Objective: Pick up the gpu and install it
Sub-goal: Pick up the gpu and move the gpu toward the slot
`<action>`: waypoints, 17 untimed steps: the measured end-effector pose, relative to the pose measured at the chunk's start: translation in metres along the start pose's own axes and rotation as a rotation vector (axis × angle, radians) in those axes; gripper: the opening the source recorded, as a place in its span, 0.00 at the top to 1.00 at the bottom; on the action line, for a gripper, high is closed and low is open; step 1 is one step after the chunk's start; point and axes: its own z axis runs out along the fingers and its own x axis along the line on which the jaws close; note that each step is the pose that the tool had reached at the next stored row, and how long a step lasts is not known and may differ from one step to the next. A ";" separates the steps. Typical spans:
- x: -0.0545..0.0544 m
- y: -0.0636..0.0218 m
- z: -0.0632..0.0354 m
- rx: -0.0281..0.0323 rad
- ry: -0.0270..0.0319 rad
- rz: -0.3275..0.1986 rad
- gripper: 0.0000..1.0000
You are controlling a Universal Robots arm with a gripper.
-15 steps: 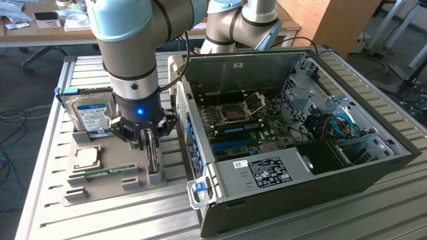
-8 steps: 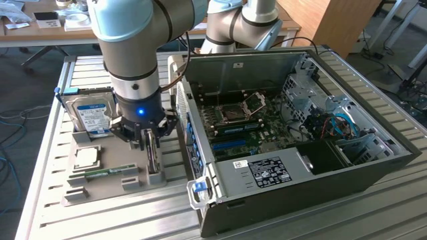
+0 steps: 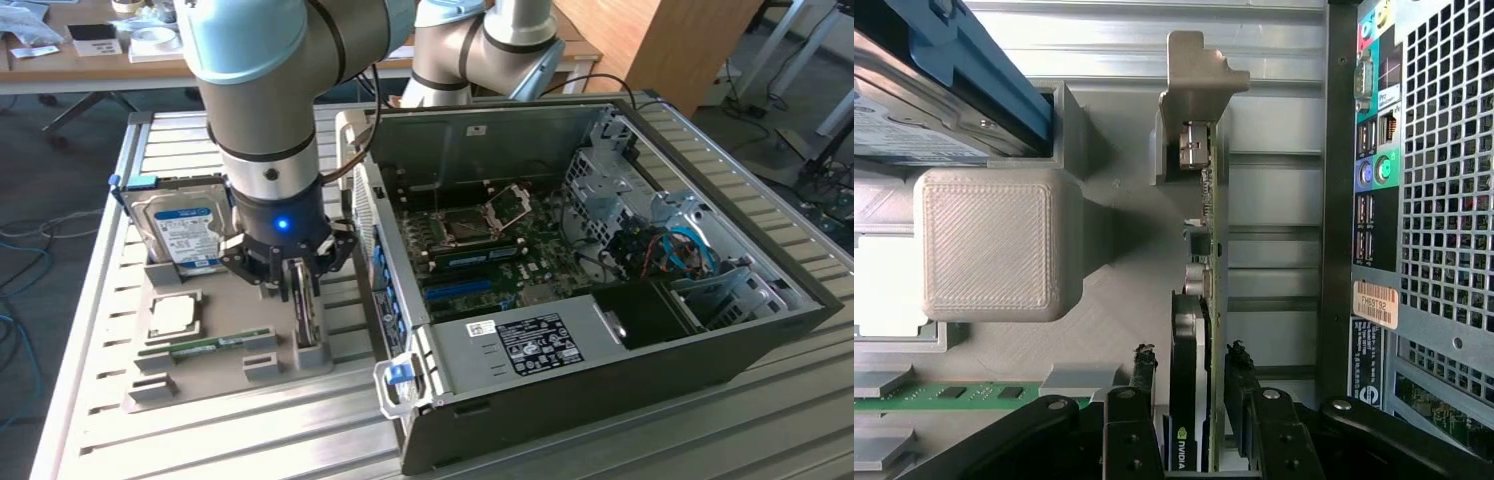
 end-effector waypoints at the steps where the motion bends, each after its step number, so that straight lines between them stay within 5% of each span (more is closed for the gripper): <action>1: 0.000 0.0000 0.0000 0.0000 0.0000 0.000 0.58; 17: 0.000 0.0000 0.0000 0.0000 0.0000 0.000 0.74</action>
